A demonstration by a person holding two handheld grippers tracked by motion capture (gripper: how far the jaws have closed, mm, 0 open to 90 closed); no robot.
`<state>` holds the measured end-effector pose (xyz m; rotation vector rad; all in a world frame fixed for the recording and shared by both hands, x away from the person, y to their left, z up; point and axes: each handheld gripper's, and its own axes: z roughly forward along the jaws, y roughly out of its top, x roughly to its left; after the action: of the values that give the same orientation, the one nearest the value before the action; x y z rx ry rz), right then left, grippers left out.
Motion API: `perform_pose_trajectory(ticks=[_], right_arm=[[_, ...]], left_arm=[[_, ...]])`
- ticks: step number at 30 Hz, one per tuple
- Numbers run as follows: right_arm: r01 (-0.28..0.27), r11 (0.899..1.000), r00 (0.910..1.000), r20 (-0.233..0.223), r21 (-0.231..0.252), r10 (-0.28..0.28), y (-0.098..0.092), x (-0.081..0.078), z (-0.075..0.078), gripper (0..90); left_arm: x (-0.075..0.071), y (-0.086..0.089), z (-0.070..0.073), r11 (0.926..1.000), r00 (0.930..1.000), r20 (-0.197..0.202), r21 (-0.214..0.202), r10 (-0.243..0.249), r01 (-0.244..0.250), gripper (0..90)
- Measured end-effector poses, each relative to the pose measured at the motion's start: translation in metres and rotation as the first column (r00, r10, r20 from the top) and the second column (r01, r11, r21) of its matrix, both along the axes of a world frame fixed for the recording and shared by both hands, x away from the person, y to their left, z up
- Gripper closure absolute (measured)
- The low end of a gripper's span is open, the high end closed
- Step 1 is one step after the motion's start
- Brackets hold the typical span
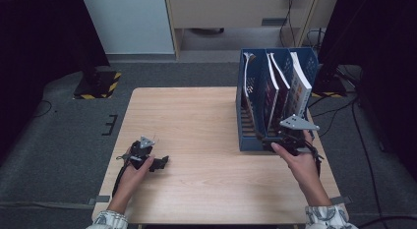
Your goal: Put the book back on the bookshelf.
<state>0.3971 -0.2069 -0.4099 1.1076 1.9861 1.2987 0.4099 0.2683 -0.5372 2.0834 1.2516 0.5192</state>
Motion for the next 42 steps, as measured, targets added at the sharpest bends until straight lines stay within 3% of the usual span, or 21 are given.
perform_pose_trajectory(ticks=[11, 26, 42], right_arm=[[-0.074, 0.997, 0.9968, -0.034, -0.019, 0.073, 0.024, 0.001, -0.009, 7.4], [-0.115, 0.993, 0.9917, -0.059, -0.017, 0.114, 0.043, -0.005, -0.014, 7.5], [-0.208, 0.976, 0.9749, -0.092, -0.058, 0.203, 0.072, -0.01, -0.025, 10.7]], left_arm=[[0.0, 0.0, 0.0, 1.0, 1.0, -0.001, -0.001, -0.001, 0.001, 0.2], [0.0, 0.0, 0.0, 1.0, 1.0, -0.002, -0.001, -0.002, 0.002, 0.0], [0.0, -0.001, 0.0, 1.0, 1.0, -0.004, -0.002, -0.002, 0.002, 0.0]])
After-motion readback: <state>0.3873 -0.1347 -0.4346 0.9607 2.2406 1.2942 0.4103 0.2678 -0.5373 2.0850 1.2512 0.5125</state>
